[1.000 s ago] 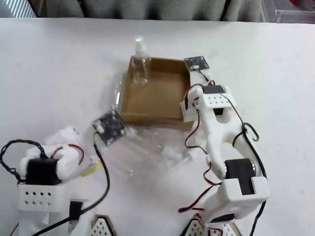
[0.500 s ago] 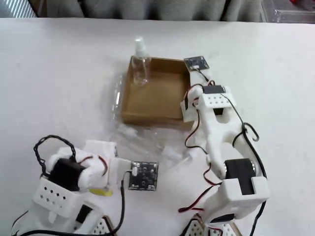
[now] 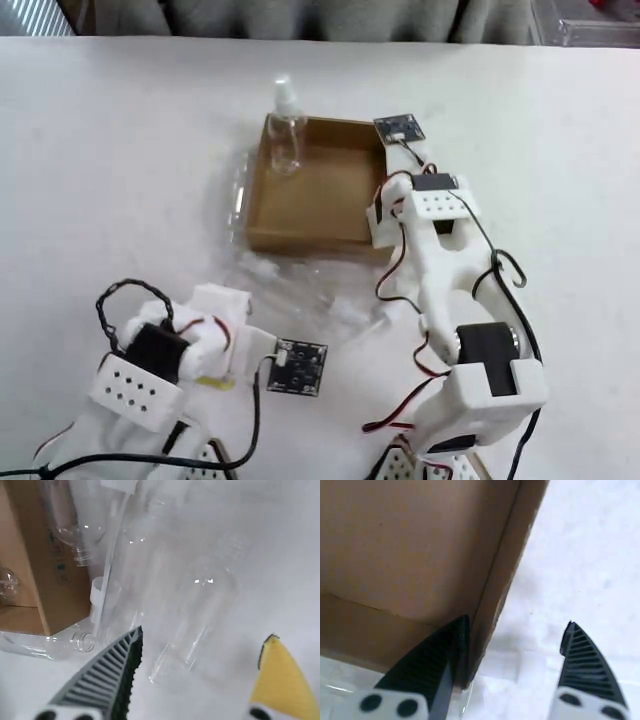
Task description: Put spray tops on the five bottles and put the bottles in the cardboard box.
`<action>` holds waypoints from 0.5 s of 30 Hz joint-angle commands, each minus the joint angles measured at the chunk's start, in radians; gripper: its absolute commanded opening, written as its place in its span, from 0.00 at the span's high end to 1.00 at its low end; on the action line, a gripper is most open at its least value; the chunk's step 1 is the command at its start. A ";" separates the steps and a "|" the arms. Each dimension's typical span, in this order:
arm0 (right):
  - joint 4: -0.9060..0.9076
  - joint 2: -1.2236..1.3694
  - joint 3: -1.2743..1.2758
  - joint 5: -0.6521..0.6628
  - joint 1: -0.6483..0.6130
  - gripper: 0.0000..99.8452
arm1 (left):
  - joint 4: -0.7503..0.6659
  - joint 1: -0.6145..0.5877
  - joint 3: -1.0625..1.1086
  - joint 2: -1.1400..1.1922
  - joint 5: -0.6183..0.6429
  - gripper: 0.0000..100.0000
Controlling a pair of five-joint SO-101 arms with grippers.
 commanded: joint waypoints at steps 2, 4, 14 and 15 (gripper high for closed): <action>-0.001 -0.051 -0.003 -0.006 0.008 0.73 | -0.038 0.015 0.002 0.007 -0.006 0.64; -0.001 -0.051 -0.003 -0.006 0.007 0.73 | -0.041 0.015 0.002 0.007 -0.006 0.64; -0.001 -0.051 -0.003 -0.006 0.010 0.73 | -0.173 0.042 0.133 0.008 -0.008 0.64; -0.001 -0.051 -0.003 -0.006 0.010 0.73 | -0.173 0.042 0.137 0.008 -0.008 0.64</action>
